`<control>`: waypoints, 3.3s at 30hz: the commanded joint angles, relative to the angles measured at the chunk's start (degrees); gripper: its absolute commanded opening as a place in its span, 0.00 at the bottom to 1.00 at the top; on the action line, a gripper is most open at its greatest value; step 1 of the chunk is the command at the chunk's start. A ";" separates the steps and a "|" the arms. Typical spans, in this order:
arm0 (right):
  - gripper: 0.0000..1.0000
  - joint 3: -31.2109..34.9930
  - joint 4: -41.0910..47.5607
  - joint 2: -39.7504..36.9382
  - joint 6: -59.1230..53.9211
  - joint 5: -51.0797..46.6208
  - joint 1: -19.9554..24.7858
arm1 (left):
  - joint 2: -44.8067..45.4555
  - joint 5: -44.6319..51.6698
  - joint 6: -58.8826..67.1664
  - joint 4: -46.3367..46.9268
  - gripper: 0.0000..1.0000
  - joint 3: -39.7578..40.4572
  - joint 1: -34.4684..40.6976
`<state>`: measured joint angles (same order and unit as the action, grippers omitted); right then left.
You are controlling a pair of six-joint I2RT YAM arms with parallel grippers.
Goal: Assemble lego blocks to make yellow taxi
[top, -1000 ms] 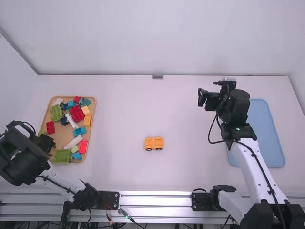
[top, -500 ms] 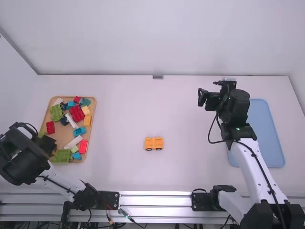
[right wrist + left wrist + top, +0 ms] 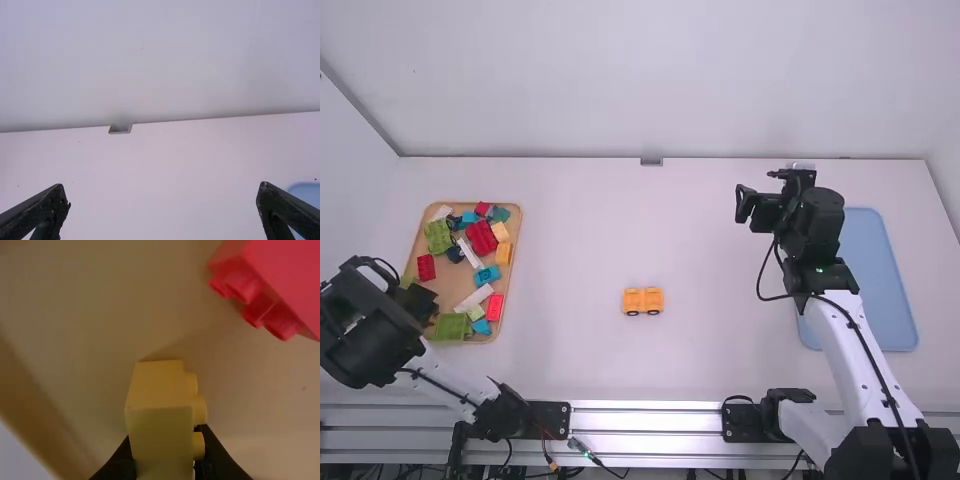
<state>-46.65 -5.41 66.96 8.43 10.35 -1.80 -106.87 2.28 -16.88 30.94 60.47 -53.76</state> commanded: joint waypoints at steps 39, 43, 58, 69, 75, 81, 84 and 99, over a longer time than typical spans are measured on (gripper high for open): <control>0.99 -2.56 -7.56 10.69 13.97 17.68 -0.13 | 34.58 10.21 18.40 -13.11 0.01 -8.76 41.86; 0.99 -2.56 -14.93 18.60 15.80 29.07 -1.60 | 36.87 10.21 25.00 -17.94 0.01 -12.02 53.42; 0.96 -8.00 -19.89 32.00 16.63 41.16 -11.43 | 29.20 10.16 34.01 -29.03 0.01 -12.52 72.08; 0.93 -7.93 -22.45 32.06 14.03 37.70 -16.26 | 23.52 8.96 23.37 -37.51 0.01 -12.52 74.18; 0.89 -6.67 -25.44 32.06 14.08 34.18 -18.21 | 23.52 8.63 19.61 -39.23 0.02 -12.44 77.07; 0.91 -3.43 -32.35 32.06 17.31 34.62 -18.05 | 23.52 3.50 17.05 -37.40 0.02 -11.17 80.15; 0.90 -2.32 -33.42 32.06 17.38 34.62 -18.08 | 23.52 2.67 16.24 -37.11 0.01 -10.82 80.87; 0.75 0.57 -38.27 32.04 20.28 36.11 -18.14 | 23.52 8.28 14.64 -40.46 0.01 -10.86 80.83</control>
<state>-46.48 -43.53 98.45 28.18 45.50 -19.92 -83.15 7.53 -1.80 -9.04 48.47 26.92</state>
